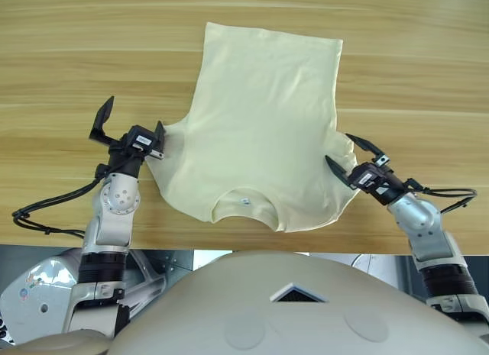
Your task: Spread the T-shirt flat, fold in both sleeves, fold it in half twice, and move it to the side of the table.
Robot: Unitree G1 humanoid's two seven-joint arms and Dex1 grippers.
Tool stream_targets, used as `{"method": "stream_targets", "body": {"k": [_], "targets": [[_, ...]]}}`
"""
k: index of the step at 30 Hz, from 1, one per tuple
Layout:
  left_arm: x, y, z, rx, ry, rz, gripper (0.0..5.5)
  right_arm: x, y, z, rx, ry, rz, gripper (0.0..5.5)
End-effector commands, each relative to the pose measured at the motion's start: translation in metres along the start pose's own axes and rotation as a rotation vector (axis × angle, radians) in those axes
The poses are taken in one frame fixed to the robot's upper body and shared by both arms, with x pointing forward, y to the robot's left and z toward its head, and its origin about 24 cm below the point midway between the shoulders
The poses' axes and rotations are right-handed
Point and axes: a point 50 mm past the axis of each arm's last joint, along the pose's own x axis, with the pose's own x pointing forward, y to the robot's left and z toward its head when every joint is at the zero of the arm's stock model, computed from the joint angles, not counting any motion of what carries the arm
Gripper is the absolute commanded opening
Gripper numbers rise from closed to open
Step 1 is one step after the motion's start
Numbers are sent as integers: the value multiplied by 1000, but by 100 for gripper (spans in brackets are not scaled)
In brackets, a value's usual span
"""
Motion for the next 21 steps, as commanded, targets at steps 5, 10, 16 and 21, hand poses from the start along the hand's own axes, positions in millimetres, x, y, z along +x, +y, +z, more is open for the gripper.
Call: {"method": "stream_targets", "body": {"k": [5,10,16,21], "targets": [[-4,-1,-4,-11,25,5,536,-12,-7,-18,7,63,-28,318],[-10,-12,24,-191,-83,29,536,-13,-19,-29,-1,105,-64,318],[-23,18,40,-409,-203,122,536,-11,-24,-28,-9,87,-77,318],[-32,31,44,-539,-266,141,536,-8,-34,-8,-17,-33,-94,318]]}}
